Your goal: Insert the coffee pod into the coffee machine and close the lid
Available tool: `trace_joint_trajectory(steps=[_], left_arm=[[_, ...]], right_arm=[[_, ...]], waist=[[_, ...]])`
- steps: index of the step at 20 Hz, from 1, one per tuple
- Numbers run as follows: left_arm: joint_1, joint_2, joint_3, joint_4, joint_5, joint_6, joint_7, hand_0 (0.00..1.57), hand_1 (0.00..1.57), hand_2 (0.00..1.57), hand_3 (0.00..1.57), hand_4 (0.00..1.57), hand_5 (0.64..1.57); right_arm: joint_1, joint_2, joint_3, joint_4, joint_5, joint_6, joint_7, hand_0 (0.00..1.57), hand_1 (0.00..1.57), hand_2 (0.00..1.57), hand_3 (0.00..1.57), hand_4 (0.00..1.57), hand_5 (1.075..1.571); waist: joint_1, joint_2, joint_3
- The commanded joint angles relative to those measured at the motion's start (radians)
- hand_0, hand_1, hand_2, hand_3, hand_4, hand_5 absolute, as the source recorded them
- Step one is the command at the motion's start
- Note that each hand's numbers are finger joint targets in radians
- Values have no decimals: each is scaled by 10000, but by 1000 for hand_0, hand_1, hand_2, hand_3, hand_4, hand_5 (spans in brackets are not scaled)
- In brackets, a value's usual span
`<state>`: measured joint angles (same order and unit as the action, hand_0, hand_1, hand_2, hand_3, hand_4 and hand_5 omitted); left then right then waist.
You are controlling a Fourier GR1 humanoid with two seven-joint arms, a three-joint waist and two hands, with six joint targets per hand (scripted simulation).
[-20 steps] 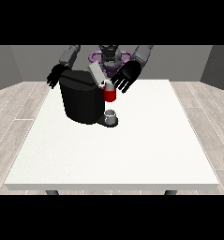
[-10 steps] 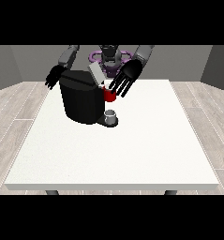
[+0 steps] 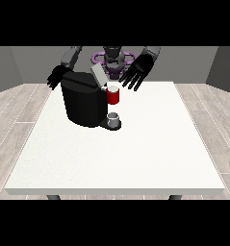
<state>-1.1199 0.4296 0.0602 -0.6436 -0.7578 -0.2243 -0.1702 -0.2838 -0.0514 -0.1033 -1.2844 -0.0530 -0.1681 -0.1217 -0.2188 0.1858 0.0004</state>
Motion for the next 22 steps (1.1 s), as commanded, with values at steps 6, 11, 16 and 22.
trace_joint_trajectory(steps=[6, 11, 16, 22], left_arm=[[1245, -1441, 1405, -262, 1784, 211, 131, 0, 0, 0, 0, 0, 1571], [2523, -2462, 2474, -336, 3312, 163, -332, 0, 0, 0, 0, 237, 1571], [4037, -2872, 2784, -571, 4054, -208, -868, 0, 0, 0, 0, 0, 1571], [4944, -3407, 3116, -661, 4690, -110, -501, 0, 0, 0, 0, 90, 1571]], right_arm=[[627, -173, -563, 318, -398, -36, 122, 0, 0, 0, 0, 387, 1571], [1664, -17, -427, 282, -289, -133, 273, 0, 0, 0, 0, 398, 1571], [2387, -255, -178, -87, 13, 10, 233, 0, 0, 0, 0, 492, 1571], [1744, -835, 220, -1208, -211, 900, 1437, 0, 0, 0, 0, 370, 1571]], waist=[[963, -1381, -8], [1532, -2844, -17], [2001, -3917, -11], [2197, -4542, -11]])
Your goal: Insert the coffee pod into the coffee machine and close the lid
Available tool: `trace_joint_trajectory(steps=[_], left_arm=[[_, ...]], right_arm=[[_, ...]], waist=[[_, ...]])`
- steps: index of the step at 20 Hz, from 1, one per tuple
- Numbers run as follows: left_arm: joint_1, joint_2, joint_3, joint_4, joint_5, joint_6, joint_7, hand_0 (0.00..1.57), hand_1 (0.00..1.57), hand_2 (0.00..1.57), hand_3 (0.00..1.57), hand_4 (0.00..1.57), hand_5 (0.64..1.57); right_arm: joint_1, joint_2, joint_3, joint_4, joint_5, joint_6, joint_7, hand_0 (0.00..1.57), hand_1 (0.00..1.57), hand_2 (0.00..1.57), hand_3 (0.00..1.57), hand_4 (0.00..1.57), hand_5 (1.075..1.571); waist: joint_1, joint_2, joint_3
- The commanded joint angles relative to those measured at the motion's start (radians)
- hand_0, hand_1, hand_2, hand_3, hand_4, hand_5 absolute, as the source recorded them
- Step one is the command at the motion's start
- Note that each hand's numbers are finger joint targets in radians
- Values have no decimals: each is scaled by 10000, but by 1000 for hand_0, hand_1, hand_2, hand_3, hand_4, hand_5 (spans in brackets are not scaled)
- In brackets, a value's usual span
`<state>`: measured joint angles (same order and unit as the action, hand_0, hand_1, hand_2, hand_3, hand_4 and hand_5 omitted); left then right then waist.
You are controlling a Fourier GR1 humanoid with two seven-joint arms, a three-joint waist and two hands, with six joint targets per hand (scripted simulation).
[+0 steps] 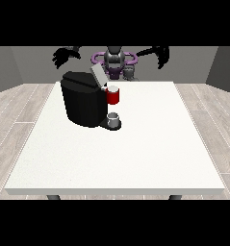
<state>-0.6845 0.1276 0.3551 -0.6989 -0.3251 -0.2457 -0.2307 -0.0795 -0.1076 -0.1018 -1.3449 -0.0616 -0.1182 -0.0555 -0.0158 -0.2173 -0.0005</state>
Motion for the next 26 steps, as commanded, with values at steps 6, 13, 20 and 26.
trace_joint_trajectory(steps=[6, 13, 20, 26], left_arm=[[1454, -536, 172, -661, 1047, -690, 62, 0, 0, 0, 0, 0, 1571], [1874, -756, 64, -1558, 1507, -476, -138, 0, 0, 0, 0, 0, 1571], [3058, -1264, -1200, -3296, 2263, -381, 578, 0, 0, 0, 0, 0, 1571], [3530, -920, -774, -4716, 2872, -549, 1133, 0, 0, 0, 0, 0, 1571]], right_arm=[[-687, -405, 422, -1183, 36, 535, 885, 0, 0, 0, 0, 43, 1571], [-1591, -295, 1065, -1477, 334, 879, 1056, 0, 0, 0, 0, 0, 1571], [-2381, -679, 573, -632, 162, 1434, 859, 0, 0, 0, 0, 0, 1571], [-2828, -458, 516, -434, 13, 1674, 798, 0, 0, 0, 0, 0, 1571]], waist=[[834, -664, 3], [1053, 407, 2], [1744, 585, 7], [1402, 1375, 6]])
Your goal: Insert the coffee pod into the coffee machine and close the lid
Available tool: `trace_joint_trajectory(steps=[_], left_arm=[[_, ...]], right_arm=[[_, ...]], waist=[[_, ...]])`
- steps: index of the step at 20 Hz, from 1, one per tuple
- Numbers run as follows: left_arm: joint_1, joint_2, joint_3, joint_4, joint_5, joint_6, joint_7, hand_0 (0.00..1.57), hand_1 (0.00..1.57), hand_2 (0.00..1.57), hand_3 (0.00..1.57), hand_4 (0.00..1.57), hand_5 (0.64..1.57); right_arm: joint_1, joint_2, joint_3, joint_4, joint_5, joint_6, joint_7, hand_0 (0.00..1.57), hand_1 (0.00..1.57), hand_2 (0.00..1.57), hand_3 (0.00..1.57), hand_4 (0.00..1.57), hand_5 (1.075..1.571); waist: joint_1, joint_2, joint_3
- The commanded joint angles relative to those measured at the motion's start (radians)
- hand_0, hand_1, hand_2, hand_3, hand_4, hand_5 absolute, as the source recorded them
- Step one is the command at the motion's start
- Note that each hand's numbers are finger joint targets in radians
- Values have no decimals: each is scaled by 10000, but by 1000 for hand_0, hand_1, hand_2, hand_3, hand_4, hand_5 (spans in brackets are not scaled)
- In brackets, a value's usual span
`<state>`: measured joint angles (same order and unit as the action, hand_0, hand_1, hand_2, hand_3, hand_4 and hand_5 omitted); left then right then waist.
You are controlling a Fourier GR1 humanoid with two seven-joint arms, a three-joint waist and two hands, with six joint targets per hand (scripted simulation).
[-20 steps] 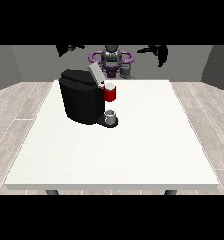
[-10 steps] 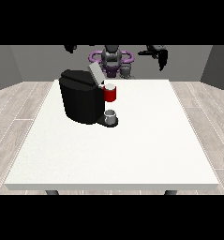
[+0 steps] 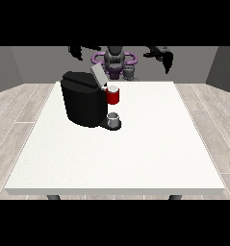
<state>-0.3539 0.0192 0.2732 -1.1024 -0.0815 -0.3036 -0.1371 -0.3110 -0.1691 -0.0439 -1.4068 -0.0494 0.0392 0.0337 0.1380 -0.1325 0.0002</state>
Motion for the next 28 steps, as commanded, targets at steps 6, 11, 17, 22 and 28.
trace_joint_trajectory(steps=[6, 11, 17, 22, 28], left_arm=[[619, 608, -300, -1319, 670, 37, 165, 0, 0, 0, 0, 0, 1571], [775, -89, -1091, -2549, 486, 706, 1100, 0, 0, 0, 0, 0, 1571], [1035, 851, -412, -2633, 1219, 253, 653, 0, 0, 0, 0, 0, 1571], [653, 1104, -257, -2489, 1423, 530, 949, 0, 0, 0, 0, 124, 1571], [1105, 1126, -693, -2758, 1188, 488, 660, 0, 0, 0, 0, 0, 1571]], right_arm=[[-1186, 273, -243, 1072, -78, 49, -313, 0, 0, 0, 0, 0, 1571], [-1139, 727, -108, 2133, 426, -396, -1276, 0, 0, 0, 0, 0, 1571], [-2309, -554, -796, 2496, -97, 796, -428, 0, 0, 0, 0, 0, 1571], [-2444, 400, -20, 2759, 627, 228, -954, 0, 0, 0, 0, 0, 1571], [-3381, 152, -492, 3460, 580, 123, -797, 0, 0, 0, 0, 0, 1571]], waist=[[-170, 1210, -2], [107, 1301, 0], [-205, 1558, -3], [-429, 1810, -3], [-37, 2027, -3]])
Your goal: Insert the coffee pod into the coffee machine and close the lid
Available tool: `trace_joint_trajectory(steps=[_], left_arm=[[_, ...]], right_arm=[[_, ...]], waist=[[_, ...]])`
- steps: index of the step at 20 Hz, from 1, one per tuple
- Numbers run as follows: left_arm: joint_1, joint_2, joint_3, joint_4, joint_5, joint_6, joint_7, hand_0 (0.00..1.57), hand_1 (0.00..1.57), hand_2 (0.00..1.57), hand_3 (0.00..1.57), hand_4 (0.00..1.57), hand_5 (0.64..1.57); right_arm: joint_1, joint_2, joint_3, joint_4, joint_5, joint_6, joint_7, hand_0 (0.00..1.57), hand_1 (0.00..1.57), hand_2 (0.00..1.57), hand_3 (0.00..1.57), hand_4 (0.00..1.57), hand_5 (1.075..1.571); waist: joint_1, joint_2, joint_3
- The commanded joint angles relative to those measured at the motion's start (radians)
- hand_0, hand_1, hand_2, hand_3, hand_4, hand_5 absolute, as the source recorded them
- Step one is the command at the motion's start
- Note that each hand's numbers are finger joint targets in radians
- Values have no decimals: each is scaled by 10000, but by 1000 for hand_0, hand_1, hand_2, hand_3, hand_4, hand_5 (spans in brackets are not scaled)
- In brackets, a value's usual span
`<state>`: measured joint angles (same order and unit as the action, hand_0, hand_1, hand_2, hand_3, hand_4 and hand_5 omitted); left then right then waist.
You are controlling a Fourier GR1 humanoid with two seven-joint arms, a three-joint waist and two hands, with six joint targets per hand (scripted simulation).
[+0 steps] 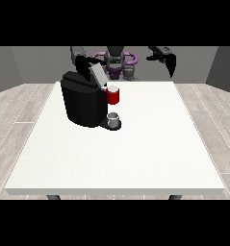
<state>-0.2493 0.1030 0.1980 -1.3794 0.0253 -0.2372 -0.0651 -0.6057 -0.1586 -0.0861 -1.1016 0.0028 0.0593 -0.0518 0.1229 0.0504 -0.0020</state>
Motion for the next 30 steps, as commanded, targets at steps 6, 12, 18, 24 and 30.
trace_joint_trajectory(steps=[6, 12, 18, 24, 30], left_arm=[[209, -161, -464, -277, -129, 263, 43, 0, 0, 0, 0, 0, 1571], [-112, -67, -255, 99, -84, 640, -207, 0, 0, 0, 0, 141, 1571], [-49, 6, -425, 244, -194, 595, -407, 0, 0, 0, 0, 121, 1571], [67, -345, -715, 50, -131, 782, -262, 0, 0, 0, 0, 0, 1571], [-67, -363, -718, -43, -214, 941, -1095, 0, 0, 0, 0, 185, 1571]], right_arm=[[-718, 139, 19, 862, 214, -18, -109, 0, 0, 0, 0, 0, 1571], [-787, 225, 317, 928, 551, 64, -365, 0, 0, 0, 0, 77, 1571], [-1367, 634, 636, 1048, 1054, -432, -249, 0, 0, 0, 0, 0, 1571], [-1892, 348, 603, 1247, 1285, -151, -178, 0, 0, 0, 0, 124, 1571], [-2099, 817, 736, 1243, 1399, -282, -183, 0, 0, 0, 0, 125, 1571]], waist=[[236, 172, 20], [-25, 318, 20], [182, 291, 20], [223, 162, 21], [79, 152, 19]])
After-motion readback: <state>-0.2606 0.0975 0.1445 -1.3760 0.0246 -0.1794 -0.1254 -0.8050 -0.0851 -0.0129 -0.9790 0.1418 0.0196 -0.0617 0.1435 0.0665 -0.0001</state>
